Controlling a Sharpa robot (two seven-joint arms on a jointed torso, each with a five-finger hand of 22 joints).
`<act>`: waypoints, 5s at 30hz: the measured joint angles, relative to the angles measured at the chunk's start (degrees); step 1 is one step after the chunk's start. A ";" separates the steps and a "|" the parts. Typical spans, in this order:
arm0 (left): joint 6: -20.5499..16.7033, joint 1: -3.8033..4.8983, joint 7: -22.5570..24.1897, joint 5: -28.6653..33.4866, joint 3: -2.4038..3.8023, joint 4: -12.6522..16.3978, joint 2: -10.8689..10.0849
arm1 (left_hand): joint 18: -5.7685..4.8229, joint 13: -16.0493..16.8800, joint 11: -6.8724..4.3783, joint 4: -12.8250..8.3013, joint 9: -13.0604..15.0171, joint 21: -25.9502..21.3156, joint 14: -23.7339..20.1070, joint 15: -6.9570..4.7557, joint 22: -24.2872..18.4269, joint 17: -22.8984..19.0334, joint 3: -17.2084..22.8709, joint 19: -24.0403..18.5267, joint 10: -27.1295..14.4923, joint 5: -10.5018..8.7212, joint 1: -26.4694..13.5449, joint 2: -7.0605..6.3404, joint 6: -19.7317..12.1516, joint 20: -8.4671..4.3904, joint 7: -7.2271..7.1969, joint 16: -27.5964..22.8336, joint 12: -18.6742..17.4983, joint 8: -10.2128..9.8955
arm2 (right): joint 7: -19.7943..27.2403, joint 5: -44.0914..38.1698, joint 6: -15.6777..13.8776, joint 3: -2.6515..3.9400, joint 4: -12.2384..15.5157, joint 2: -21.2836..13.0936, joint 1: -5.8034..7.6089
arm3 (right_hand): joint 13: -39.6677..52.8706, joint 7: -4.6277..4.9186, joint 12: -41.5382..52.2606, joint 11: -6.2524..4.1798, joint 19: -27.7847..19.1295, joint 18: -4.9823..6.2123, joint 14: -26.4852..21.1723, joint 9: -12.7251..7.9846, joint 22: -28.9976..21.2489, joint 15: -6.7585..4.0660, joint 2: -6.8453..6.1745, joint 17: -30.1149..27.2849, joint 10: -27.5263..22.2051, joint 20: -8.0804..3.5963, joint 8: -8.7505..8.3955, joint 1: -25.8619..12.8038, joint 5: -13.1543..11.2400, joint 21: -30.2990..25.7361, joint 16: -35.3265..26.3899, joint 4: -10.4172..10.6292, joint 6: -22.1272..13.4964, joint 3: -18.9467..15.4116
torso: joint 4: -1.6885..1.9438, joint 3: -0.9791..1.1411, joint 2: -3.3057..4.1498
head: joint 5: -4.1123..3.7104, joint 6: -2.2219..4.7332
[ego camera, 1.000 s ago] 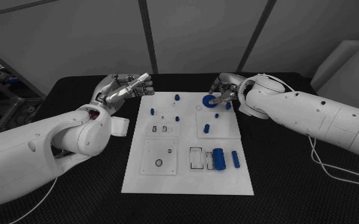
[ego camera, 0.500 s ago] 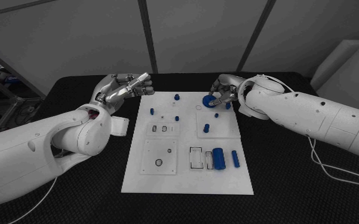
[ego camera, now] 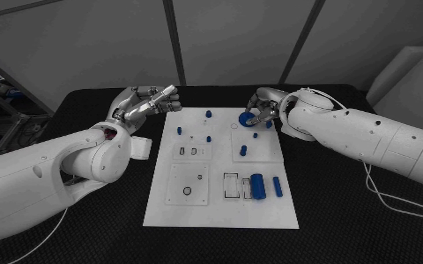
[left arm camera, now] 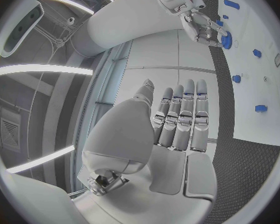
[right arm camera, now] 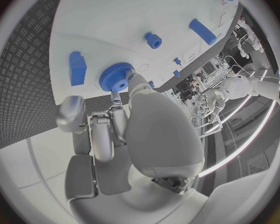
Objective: Assemble the parts on the task board
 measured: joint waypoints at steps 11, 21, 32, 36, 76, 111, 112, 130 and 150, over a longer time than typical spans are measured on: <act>0.01 0.00 -0.03 0.00 0.00 -0.11 0.00 | 0.00 0.00 0.00 0.00 0.00 0.00 0.00 0.00 0.00 0.00 0.00 0.00 0.00 0.00 0.00 0.00 0.00 0.00 0.00 0.00 0.00 0.00 | 0.14 -1.99 0.00 0.02 0.20 -0.10 -0.07 | -0.01 0.09 0.59 -0.01 0.00 -0.92 0.00 -0.22 0.50 0.00 -0.03 0.00 0.02 0.00 -0.05 0.43 -0.49 0.24 0.00 -1.06 0.09 1.06 | 0.00 0.03 0.00 | -0.03 -0.05; 0.01 0.00 -0.06 0.00 0.00 -0.11 -0.03 | 0.00 0.00 0.00 0.00 0.00 -0.23 0.00 0.00 -0.07 0.05 0.00 0.00 0.00 0.00 0.00 0.00 0.00 0.00 0.00 -0.32 0.00 0.00 | 0.69 -2.83 -1.69 -0.05 1.05 -0.29 -0.27 | -0.01 -0.38 3.06 -1.04 0.97 -0.91 -0.14 -0.29 2.20 -0.17 -0.03 -0.01 2.27 -0.54 0.66 0.62 4.54 1.26 0.42 -1.41 3.92 4.30 | 0.00 0.04 0.02 | -0.11 -0.04; 0.01 0.00 -0.08 0.00 0.00 -0.23 -0.04 | 0.00 0.00 0.00 0.00 0.00 -0.23 0.00 0.00 -0.06 0.04 0.00 0.00 0.00 0.00 0.00 0.00 0.00 0.00 0.00 -0.32 0.00 0.00 | 1.56 -5.50 -6.35 -0.10 3.58 -0.20 -0.41 | -0.02 -0.12 3.54 -1.33 1.45 -0.90 0.01 -0.30 3.00 -0.84 -0.01 0.04 2.56 -1.02 0.80 0.72 4.92 1.73 0.45 -1.66 4.21 6.10 | 0.01 0.04 0.00 | 0.09 0.01; 0.01 0.00 -0.09 0.00 0.00 -0.23 -0.05 | 0.00 0.00 0.00 0.00 0.00 -0.22 0.00 0.00 -0.06 0.04 0.00 0.00 0.00 0.00 0.00 0.00 0.00 0.00 0.00 -0.32 0.00 0.00 | 1.61 -6.90 -7.94 -0.07 5.20 0.01 -0.38 | -0.01 -0.12 3.54 -1.33 1.45 -0.91 0.01 -0.30 3.17 -0.84 0.07 0.03 2.56 -1.02 0.80 0.64 4.36 1.73 0.45 -1.73 4.21 6.80 | 0.01 0.01 -0.01 | 0.15 0.14; 0.15 0.00 -0.30 0.01 0.00 -0.84 1.05 | -0.82 0.00 0.00 -0.15 0.00 -0.22 0.00 0.00 -0.09 0.03 0.15 0.42 0.00 0.00 0.00 0.00 0.00 0.00 0.00 -0.32 0.01 0.00 | 1.69 -12.85 -8.78 -3.06 -0.88 13.90 -0.28 | -0.02 -0.12 3.53 -1.33 1.64 -0.90 0.00 -0.30 3.29 -0.83 -0.47 0.01 2.55 -1.22 -0.59 -0.02 3.24 1.73 0.66 -2.21 4.21 9.03 | -0.01 0.02 0.01 | 0.82 0.13; 0.24 0.00 -0.39 0.01 0.01 -0.86 0.95 | -0.82 0.00 0.00 -0.31 0.00 -0.22 0.20 0.21 -0.14 0.06 -0.01 0.41 0.00 0.00 0.00 0.00 0.00 0.00 0.00 -0.32 -0.27 0.00 | 1.48 -11.67 -7.01 -3.32 -2.02 13.64 -0.35 | -0.03 1.18 0.57 0.95 1.12 -0.89 -0.11 0.15 2.85 0.73 -1.45 0.00 -0.12 0.72 -7.40 -6.75 1.10 1.73 0.65 3.04 -1.12 6.71 | -0.03 0.07 0.00 | 0.97 0.44; 0.24 0.00 -0.40 0.01 0.01 -0.87 0.94 | -0.82 0.00 0.00 -0.31 0.00 -0.22 0.20 0.21 -0.14 0.06 -0.01 0.42 0.00 0.00 0.00 0.00 0.00 0.00 0.00 -0.32 -0.27 0.00 | 1.56 -11.53 -7.29 -3.32 -1.66 13.27 -0.35 | -0.03 1.17 0.94 1.08 1.11 -0.89 -0.11 0.15 3.01 0.73 -1.45 0.00 0.21 0.72 -7.20 -6.75 1.72 1.73 0.65 3.08 -0.76 6.74 | -0.04 0.08 0.00 | 0.97 0.44; 0.29 0.00 -0.43 0.07 -0.02 -2.08 0.33 | -0.83 0.00 0.00 -0.31 0.00 -0.22 0.20 0.21 -0.14 0.11 -0.01 0.41 0.00 0.00 0.00 0.00 0.00 0.00 0.00 -0.32 -0.27 0.00 | 13.80 11.22 -16.46 -3.26 9.43 -7.22 -0.22 | -0.03 0.60 -1.65 0.59 -2.52 -0.89 -0.11 -0.05 -3.58 0.73 -1.94 0.00 -1.69 0.58 -7.19 -3.70 0.23 -1.80 -1.01 -0.58 1.61 6.69 | -1.53 0.60 -0.18 | 0.53 1.55; 0.68 -0.17 -0.43 0.32 -0.04 -3.58 1.22 | -0.82 0.00 0.00 -0.31 0.00 -0.22 0.21 0.21 -0.19 0.10 -0.01 0.41 0.00 0.00 0.00 0.00 0.00 0.00 0.00 -0.32 -0.27 0.00 | 17.78 19.66 -13.69 -3.32 6.20 -11.99 -1.15 | -0.46 1.01 -2.56 0.93 -2.93 -0.90 -0.11 -0.34 -5.05 0.73 -1.98 0.04 -2.19 0.57 -8.36 -2.41 0.50 -2.66 -1.09 -2.17 0.38 5.93 | -1.99 1.14 -0.17 | -1.05 1.54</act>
